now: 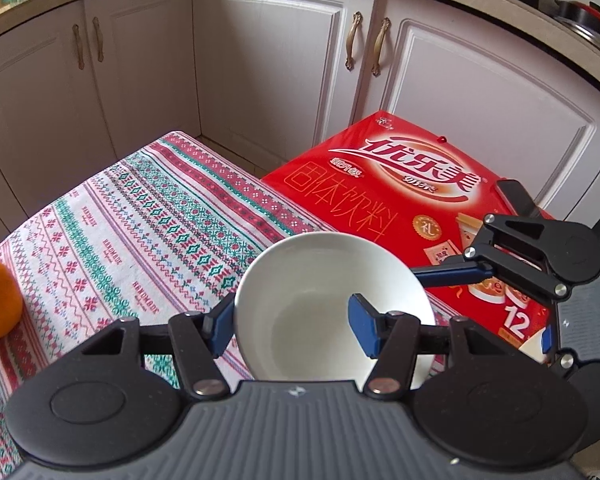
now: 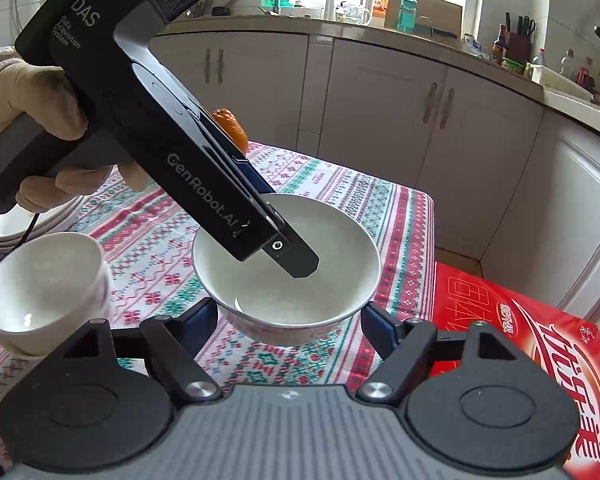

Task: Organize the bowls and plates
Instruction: 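Carry the held bowl with the left tool toward the stacked bowls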

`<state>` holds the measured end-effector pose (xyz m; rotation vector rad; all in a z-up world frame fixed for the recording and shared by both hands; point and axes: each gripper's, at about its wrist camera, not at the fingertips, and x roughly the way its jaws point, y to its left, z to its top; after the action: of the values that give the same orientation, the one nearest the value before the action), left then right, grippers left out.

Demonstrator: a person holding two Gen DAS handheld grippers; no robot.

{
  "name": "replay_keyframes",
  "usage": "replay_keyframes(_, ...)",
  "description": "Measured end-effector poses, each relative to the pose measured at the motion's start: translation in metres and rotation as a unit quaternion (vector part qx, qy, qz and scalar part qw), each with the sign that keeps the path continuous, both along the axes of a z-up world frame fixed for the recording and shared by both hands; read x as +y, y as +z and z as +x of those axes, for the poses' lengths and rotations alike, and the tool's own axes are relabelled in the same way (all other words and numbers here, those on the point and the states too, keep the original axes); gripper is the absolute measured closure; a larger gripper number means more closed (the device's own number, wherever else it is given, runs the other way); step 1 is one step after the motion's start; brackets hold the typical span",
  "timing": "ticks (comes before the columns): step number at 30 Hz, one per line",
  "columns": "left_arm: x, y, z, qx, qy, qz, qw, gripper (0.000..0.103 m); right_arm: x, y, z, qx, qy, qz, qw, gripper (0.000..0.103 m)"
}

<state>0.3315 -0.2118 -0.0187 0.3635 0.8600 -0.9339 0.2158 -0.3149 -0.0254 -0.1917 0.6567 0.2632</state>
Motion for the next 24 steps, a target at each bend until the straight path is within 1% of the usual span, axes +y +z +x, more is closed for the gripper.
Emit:
replay_keyframes(11, 0.039, 0.027, -0.043, -0.019, 0.021, -0.019, 0.9994, 0.045, 0.032, 0.03, -0.038, -0.013, 0.027, -0.003, 1.0, 0.021)
replay_keyframes(24, 0.084, 0.046, -0.08, -0.042, 0.056, -0.025, 0.9973, 0.045, 0.071, 0.048, -0.066, -0.032, 0.069, -0.009, 0.997, 0.021)
